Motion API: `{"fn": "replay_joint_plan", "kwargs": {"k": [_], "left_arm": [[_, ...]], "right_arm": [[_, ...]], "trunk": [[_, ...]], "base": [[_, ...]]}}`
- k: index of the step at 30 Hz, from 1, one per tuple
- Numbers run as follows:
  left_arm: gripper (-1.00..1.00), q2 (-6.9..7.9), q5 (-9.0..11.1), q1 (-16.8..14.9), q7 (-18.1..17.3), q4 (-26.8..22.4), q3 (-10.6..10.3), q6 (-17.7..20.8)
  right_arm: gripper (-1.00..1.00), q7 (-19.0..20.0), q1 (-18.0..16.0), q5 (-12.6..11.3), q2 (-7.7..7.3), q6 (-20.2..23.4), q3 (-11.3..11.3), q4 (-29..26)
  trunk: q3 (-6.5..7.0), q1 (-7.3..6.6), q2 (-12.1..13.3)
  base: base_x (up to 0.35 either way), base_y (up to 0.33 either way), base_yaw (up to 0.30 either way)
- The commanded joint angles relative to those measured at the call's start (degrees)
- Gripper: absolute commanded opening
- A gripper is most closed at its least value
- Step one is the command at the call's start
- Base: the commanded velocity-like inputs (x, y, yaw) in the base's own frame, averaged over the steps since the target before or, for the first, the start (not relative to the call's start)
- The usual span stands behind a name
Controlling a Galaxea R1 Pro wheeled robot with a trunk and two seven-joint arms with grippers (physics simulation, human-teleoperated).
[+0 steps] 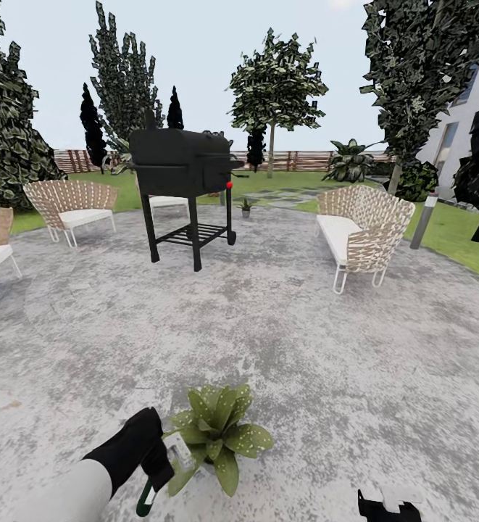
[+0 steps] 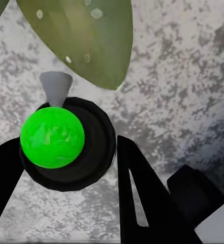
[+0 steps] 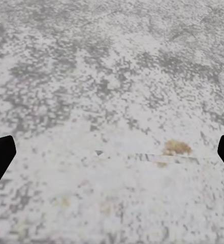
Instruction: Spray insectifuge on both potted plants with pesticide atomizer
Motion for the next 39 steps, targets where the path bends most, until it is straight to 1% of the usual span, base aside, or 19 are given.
{"fn": "replay_joint_plan", "kwargs": {"k": [1, 3, 5, 7, 11, 13, 14, 17, 19, 20, 21, 22, 24, 26, 28, 32, 34, 36, 39], "left_arm": [[-1.00, 0.19, -0.40, 0.06, -0.39, 0.02, 0.67, 0.09], [-1.00, 0.41, -0.66, 0.30, -0.29, 0.34, 3.11, 0.03], [-1.00, 1.19, -0.67, 0.46, -0.31, 0.44, 4.08, 0.00], [-1.00, 1.33, -0.64, 0.51, -0.45, 0.41, 4.23, 0.04], [-1.00, 0.57, -0.80, -0.17, -0.99, -0.14, 3.92, 0.74], [-1.00, 0.38, -1.04, -2.09, -3.46, -0.50, 3.89, 2.92], [-1.00, 0.35, -1.08, -4.38, -5.94, -0.50, 3.84, 4.71], [-1.00, 0.27, -1.62, -8.55, -9.93, -0.54, 3.73, 6.88], [-1.00, 0.21, -3.59, -10.19, -11.28, -0.01, 3.73, 7.22], [-1.00, 0.26, -5.46, -10.42, -13.31, 0.20, 3.71, 7.26], [-1.00, 0.26, -6.41, -10.45, -14.43, 0.24, 3.71, 7.27], [-1.00, 0.33, -10.41, -10.26, -18.28, 0.29, 3.72, 7.28], [-1.00, 0.35, -13.27, -10.10, -20.25, 0.30, 3.77, 7.19], [-1.00, 0.36, -14.55, -9.99, -21.01, 0.30, 3.84, 7.10], [-1.00, 0.36, -15.05, -9.94, -21.34, 0.30, 3.82, 6.92], [-1.00, 0.24, -15.17, -9.94, -21.44, 0.30, 3.79, 6.85], [-1.00, 0.26, -15.22, -9.94, -22.44, 0.30, 3.75, 6.74], [-1.00, 0.33, -15.25, -10.00, -23.72, 0.26, 2.73, 6.62], [-1.00, 0.45, -15.20, -9.83, -24.30, 0.34, -1.77, 6.58]], "right_arm": [[1.00, -0.27, -0.06, 0.61, 0.00, -0.22, -0.32, 0.10], [1.00, -0.27, -0.06, 0.61, 0.00, -0.22, -0.32, 0.10], [1.00, -0.27, -0.06, 0.61, 0.00, -0.22, -0.32, 0.10], [1.00, -0.27, -0.06, 0.61, 0.00, -0.22, -0.32, 0.10], [1.00, -0.27, -0.06, 0.61, 0.00, -0.22, -0.32, 0.10], [1.00, -0.27, -0.06, 0.61, 0.00, -0.22, -0.32, 0.10], [1.00, -0.27, -0.06, 0.61, 0.00, -0.22, -0.32, 0.10], [1.00, -0.27, -0.06, 0.61, 0.00, -0.22, -0.32, 0.10], [1.00, -0.27, -0.06, 0.61, 0.00, -0.22, -0.32, 0.10], [1.00, -0.29, -0.06, 0.57, 0.00, -0.22, -0.32, 0.06], [1.00, -0.31, -0.06, 0.55, 0.00, -0.22, -0.35, 0.04], [1.00, -0.34, -0.06, 0.53, 0.00, -0.22, -0.37, 0.02], [1.00, -0.35, -0.06, 0.52, 0.00, -0.22, -0.37, 0.01], [1.00, -0.36, -0.06, 0.52, 0.00, -0.22, -0.39, 0.01], [1.00, -0.36, -0.06, 0.52, 0.00, -0.22, -0.40, 0.01], [1.00, -0.36, -0.06, 0.52, 0.00, -0.22, -0.37, 0.01], [1.00, -0.36, -0.06, 0.52, 0.00, -0.22, -0.38, 0.01], [1.00, -0.36, -0.06, 0.52, 0.00, -0.22, -0.33, 0.01], [1.00, -0.36, -0.06, 0.52, 0.00, -0.22, -0.39, 0.01]], "trunk": [[-0.06, -0.01, -0.02], [-0.06, -0.01, -0.02], [-0.06, -0.01, -0.02], [-0.06, -0.01, -0.02], [-0.06, -0.01, -0.02], [-0.06, -0.01, -0.02], [-0.06, -0.01, -0.02], [-0.06, -0.01, -0.02], [-0.06, -0.01, -0.02], [-0.06, -0.01, -0.02], [-0.06, -0.01, -0.02], [-0.06, -0.01, -0.02], [-0.06, -0.01, -0.02], [-0.04, -0.01, -0.02], [0.00, -0.01, -0.02], [0.01, -0.01, -0.02], [0.01, -0.01, -0.02], [0.01, -0.01, -0.02], [0.01, -0.01, -0.02]], "base": [[0.000, 0.000, 0.000], [0.000, 0.000, 0.000], [0.000, 0.000, 0.000], [0.000, 0.000, 0.000], [0.000, 0.000, 0.000], [0.000, 0.000, 0.000], [0.000, 0.000, 0.000], [0.000, 0.000, 0.000], [0.000, 0.000, 0.000], [0.000, 0.000, 0.000], [0.000, 0.000, 0.000], [0.000, 0.000, 0.000], [0.000, 0.000, -0.033], [0.000, 0.000, -0.187], [0.000, 0.000, -0.252], [0.064, 0.000, -0.136], [0.235, 0.000, -0.016], [0.087, 0.000, -0.004], [0.013, 0.000, -0.001]]}}
